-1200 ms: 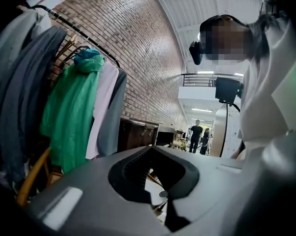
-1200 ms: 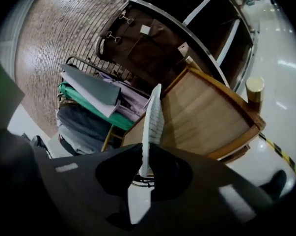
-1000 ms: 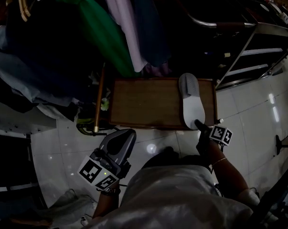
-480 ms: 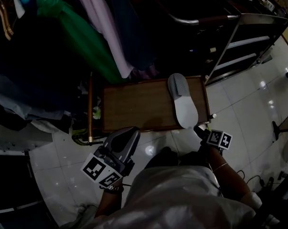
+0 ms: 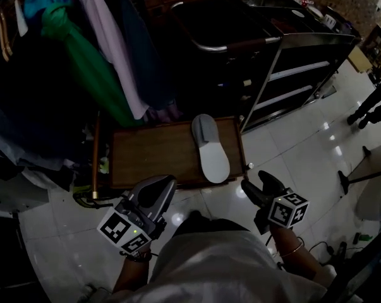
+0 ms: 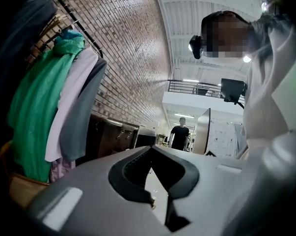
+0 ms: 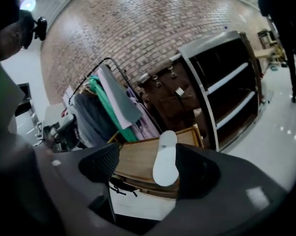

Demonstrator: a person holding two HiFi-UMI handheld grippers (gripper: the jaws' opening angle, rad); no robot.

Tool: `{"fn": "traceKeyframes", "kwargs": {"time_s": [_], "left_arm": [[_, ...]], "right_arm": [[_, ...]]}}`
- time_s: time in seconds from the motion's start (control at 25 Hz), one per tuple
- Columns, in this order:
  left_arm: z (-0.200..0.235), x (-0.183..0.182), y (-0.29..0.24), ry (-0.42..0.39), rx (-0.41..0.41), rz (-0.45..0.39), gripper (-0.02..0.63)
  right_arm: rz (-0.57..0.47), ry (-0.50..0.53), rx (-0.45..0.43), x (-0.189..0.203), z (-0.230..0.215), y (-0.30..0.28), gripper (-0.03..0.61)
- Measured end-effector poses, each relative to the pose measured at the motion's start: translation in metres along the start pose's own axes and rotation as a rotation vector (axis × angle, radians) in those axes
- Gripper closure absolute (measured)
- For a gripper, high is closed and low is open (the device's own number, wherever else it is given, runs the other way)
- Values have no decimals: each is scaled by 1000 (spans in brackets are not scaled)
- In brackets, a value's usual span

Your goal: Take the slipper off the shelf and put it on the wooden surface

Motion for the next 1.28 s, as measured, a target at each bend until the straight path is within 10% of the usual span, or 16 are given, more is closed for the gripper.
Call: {"fn": "traceKeyframes", "kwargs": {"time_s": [0.48,1.28], "left_arm": [[-102,22,-34,25,-35,33,614],[-127,17,-33,-3,150,90,614]], "right_arm": [[-44,358,-348,-44,73,68,219],[-135,383,-359,-25,126,89,231]]}}
Point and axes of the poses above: the fingertips, and each gripper's own axes: y backward along the fingers, z to its left, x out of its underside, the point moved 8 cm from there along y, backward along the fingers, and after that the axes turned 2 degrees about -z, right-handed, at the moved point
